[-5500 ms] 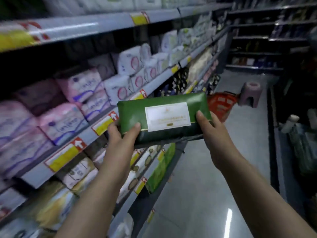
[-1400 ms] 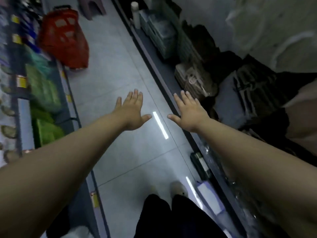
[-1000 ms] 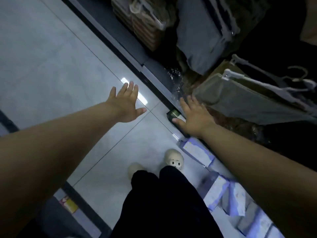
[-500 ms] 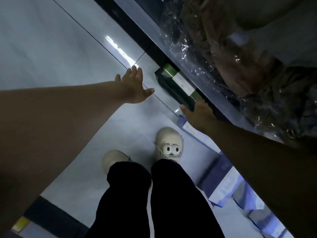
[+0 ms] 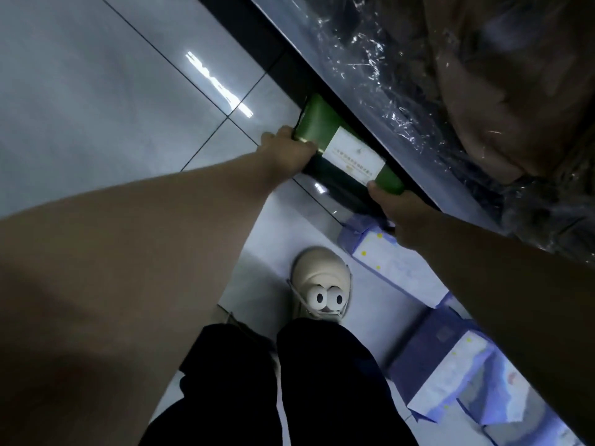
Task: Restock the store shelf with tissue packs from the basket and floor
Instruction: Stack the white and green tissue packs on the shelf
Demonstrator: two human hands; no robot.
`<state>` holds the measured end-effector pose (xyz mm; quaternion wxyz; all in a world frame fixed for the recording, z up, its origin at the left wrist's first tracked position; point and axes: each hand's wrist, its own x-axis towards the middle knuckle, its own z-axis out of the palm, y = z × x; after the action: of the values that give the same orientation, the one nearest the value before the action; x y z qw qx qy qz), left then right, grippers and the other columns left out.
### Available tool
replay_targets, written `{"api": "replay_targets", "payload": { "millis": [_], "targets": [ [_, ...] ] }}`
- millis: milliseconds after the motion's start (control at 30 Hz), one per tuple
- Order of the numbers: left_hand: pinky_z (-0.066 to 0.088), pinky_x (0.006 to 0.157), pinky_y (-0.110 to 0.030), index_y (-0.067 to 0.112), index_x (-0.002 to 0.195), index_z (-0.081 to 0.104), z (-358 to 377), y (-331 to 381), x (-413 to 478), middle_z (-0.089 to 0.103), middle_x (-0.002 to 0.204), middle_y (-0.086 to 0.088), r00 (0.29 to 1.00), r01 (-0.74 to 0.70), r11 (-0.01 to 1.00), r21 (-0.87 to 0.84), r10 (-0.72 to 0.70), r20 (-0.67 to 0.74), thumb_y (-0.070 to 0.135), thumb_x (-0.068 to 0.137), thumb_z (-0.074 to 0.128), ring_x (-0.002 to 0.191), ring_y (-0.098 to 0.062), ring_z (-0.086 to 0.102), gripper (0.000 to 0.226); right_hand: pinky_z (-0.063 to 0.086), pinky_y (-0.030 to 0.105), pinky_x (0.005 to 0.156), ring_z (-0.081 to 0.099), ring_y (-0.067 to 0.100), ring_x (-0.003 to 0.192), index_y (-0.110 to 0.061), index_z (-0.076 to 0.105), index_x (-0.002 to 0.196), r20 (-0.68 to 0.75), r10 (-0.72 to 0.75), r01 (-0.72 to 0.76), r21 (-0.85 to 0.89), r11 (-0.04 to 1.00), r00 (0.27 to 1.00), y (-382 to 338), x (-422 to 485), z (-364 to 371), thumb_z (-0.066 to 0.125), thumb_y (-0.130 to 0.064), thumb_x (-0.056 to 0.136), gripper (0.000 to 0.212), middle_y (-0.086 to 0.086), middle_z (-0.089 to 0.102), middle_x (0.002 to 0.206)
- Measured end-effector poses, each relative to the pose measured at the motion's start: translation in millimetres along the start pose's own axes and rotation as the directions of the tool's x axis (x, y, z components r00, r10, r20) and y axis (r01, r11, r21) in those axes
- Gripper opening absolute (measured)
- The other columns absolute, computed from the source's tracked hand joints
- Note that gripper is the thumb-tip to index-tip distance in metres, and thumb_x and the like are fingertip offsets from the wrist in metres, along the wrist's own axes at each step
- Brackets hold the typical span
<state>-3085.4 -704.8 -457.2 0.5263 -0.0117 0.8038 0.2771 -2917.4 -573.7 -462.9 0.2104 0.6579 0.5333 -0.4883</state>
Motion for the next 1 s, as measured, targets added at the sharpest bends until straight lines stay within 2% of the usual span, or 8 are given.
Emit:
{"api": "replay_targets", "payload": {
  "millis": [167,267,367,533,733,833,900,1000],
  "targets": [
    [0.046,0.100,-0.040,0.024,0.130,0.038,-29,-54,-45,0.048,0.130,-0.010,0.986,0.124,0.966,-0.229,-0.145,-0.078,0.059,0.082,0.062,0.115,-0.027,0.053,0.064,0.050,0.035,0.076,0.062,0.023,0.094,-0.011,0.054,0.125,0.172,-0.010,0.005,0.032,0.999,0.985,-11,-46,24,0.063,-0.042,0.091,0.047,0.010,0.061,0.119],
    [0.051,0.076,-0.025,0.023,0.116,0.035,-63,-72,-84,0.061,0.108,-0.005,0.965,0.171,0.883,-0.438,-0.239,-0.106,0.052,0.089,0.059,0.092,-0.017,0.061,0.045,0.052,0.046,0.092,0.060,0.028,0.102,-0.008,0.042,0.134,0.150,-0.047,0.048,-0.001,0.999,0.988,-27,-85,43,0.056,-0.048,0.093,0.059,0.010,0.056,0.116],
    [0.045,0.056,-0.018,0.020,0.118,0.036,-107,-75,-137,0.057,0.095,0.001,0.960,0.134,0.804,-0.579,-0.251,-0.127,0.048,0.095,0.052,0.078,-0.008,0.057,0.040,0.050,0.033,0.075,0.055,0.017,0.087,-0.017,0.038,0.123,0.140,-0.100,0.094,0.050,0.994,0.985,-55,-138,58,0.049,-0.052,0.095,0.046,0.003,0.051,0.099],
    [0.048,0.098,-0.040,0.019,0.122,0.037,-178,-77,-235,0.060,0.110,-0.004,0.939,0.067,0.659,-0.749,-0.295,-0.175,0.050,0.092,0.055,0.101,-0.022,0.061,0.048,0.051,0.042,0.096,0.061,0.025,0.107,-0.017,0.040,0.123,0.226,-0.188,0.153,0.163,0.975,0.956,-106,-235,77,0.057,-0.056,0.089,0.054,0.008,0.060,0.119],
    [0.041,0.106,-0.052,0.027,0.147,0.020,-276,-51,-382,0.055,0.131,-0.001,0.913,-0.145,0.549,-0.823,-0.245,-0.325,0.049,0.082,0.063,0.112,-0.023,0.057,0.081,0.050,0.039,0.091,0.064,0.024,0.107,-0.019,0.049,0.130,0.352,-0.337,0.295,0.168,0.941,0.873,-173,-394,78,0.066,-0.067,0.064,0.083,0.006,0.066,0.119],
    [0.044,0.102,-0.044,0.023,0.145,0.031,-326,-36,-462,0.061,0.113,0.006,0.893,-0.282,0.573,-0.770,-0.138,-0.429,0.041,0.092,0.057,0.099,-0.012,0.057,0.061,0.048,0.043,0.097,0.063,0.021,0.106,-0.021,0.054,0.116,0.361,-0.431,0.399,0.161,0.903,0.827,-207,-481,72,0.065,-0.067,0.066,0.069,0.002,0.066,0.113],
    [0.046,0.089,-0.027,0.022,0.141,0.035,-357,-26,-516,0.060,0.110,0.010,0.856,-0.363,0.574,-0.734,-0.105,-0.506,0.037,0.095,0.054,0.097,-0.005,0.057,0.052,0.051,0.030,0.086,0.061,0.015,0.096,-0.021,0.049,0.101,0.344,-0.507,0.476,0.174,0.862,0.790,-228,-543,64,0.059,-0.051,0.087,0.035,-0.001,0.061,0.103],
    [0.042,0.075,-0.019,0.019,0.134,0.038,-395,-12,-594,0.060,0.115,0.006,0.797,-0.451,0.574,-0.683,-0.085,-0.598,0.037,0.095,0.055,0.097,-0.003,0.058,0.046,0.046,0.013,0.049,0.057,0.009,0.082,-0.015,0.048,0.104,0.358,-0.617,0.587,0.202,0.784,0.701,-252,-631,46,0.053,-0.038,0.096,0.025,-0.001,0.058,0.096]
  ]
}}
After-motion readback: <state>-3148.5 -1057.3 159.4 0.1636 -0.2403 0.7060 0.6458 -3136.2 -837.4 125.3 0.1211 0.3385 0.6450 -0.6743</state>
